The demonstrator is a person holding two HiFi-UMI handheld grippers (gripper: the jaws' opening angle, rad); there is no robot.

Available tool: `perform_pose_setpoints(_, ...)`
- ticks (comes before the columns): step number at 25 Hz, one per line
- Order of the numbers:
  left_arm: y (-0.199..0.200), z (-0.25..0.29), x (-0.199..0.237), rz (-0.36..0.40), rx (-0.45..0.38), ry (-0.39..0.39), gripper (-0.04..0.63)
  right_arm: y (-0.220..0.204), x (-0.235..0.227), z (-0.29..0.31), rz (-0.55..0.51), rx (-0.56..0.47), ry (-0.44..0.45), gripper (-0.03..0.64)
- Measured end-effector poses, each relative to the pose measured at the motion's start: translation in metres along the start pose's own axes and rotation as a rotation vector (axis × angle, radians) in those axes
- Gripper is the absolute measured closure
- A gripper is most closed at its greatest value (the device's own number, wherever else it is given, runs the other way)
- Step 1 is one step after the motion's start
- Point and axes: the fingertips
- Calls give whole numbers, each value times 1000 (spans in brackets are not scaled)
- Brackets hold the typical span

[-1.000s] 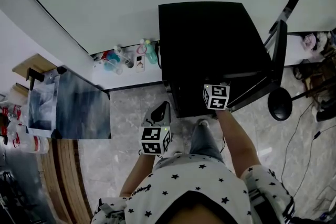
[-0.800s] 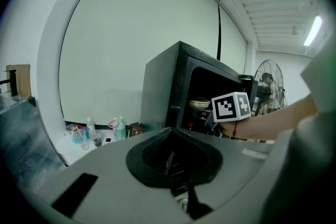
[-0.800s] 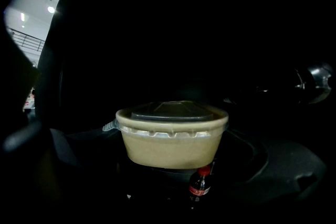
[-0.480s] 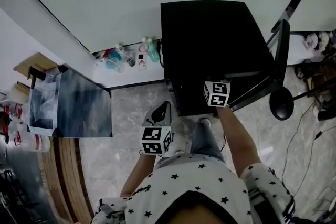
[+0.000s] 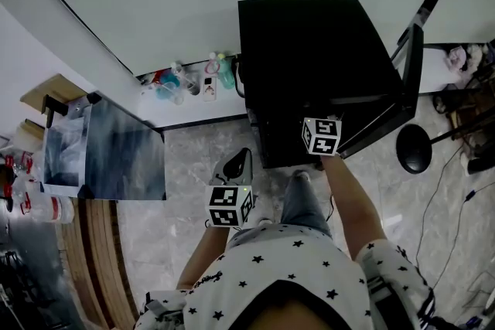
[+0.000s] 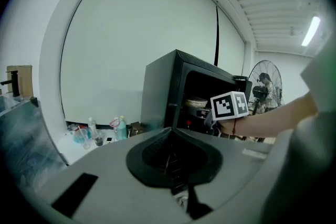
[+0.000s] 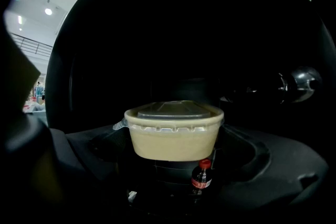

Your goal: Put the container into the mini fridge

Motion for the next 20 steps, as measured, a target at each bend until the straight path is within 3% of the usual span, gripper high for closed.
perform_pose_setpoints(12,-1,-20,-10,12,-16,-42,583,-5,10,-43,29,21,-15,83)
perform_pose_setpoints(20,-8,-41,-24,30,-22,-99,583,16,37,-106,40,-48,19,84)
Point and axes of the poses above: the fingertips, and each gripper's own axes: z forward along the fingers, x to its left, y out of its top, and after that the axes turned 1 degree about -x, right-handed
